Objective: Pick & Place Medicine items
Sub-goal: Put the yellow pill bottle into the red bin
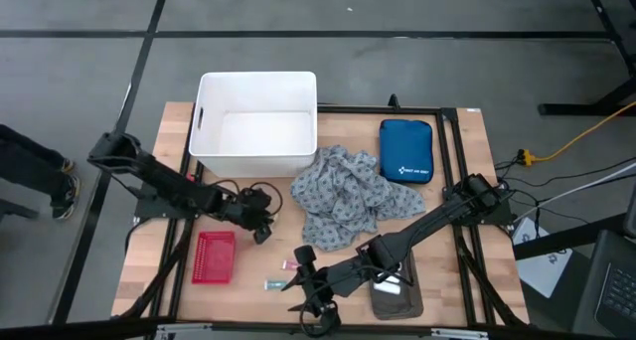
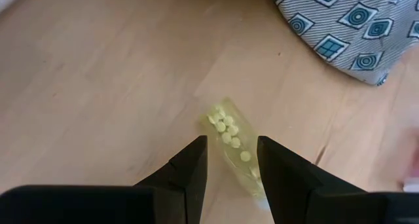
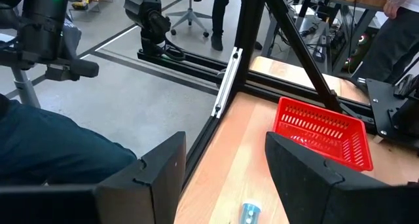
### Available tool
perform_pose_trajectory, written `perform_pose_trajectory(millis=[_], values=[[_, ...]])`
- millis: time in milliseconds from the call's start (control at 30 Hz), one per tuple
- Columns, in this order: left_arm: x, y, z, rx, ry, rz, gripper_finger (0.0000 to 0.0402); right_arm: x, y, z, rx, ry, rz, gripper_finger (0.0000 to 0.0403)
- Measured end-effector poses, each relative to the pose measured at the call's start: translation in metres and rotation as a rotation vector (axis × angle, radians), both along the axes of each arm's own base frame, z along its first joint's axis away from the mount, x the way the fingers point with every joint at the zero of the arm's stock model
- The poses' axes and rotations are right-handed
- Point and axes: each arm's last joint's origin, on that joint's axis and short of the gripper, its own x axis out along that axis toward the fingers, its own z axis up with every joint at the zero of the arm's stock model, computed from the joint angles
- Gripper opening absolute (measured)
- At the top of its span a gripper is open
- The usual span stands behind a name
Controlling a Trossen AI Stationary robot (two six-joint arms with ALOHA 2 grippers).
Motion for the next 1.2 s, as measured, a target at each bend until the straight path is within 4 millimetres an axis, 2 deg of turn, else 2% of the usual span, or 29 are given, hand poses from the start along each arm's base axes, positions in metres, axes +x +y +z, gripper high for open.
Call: perform_pose_trajectory(millis=[167,400,633,767,933,1200], values=[[0.007,0.001,-0.006,-0.023,-0.004,0.002,0.013,0.0,-0.001,0.0,0.0,0.0,-0.002,0.021],[0.02,0.002,-0.03,-0.053,0.044,-0.009,0.013,0.0,-0.001,-0.001,-0.007,0.01,-0.003,0.021],[0.02,-0.002,-0.045,-0.009,0.108,-0.073,0.0126,0.0,-0.001,-0.002,-0.007,0.014,-0.003,0.021],[0.02,-0.006,-0.041,0.024,0.082,-0.127,0.0101,0.001,-0.002,-0.002,0.005,0.018,-0.009,0.021],[0.024,-0.009,-0.026,0.042,-0.028,-0.188,0.007,0.001,-0.003,-0.002,0.006,0.019,-0.013,0.021],[0.022,-0.007,-0.008,0.095,-0.112,-0.237,0.0066,0.001,-0.003,-0.002,0.006,0.024,-0.014,0.021]])
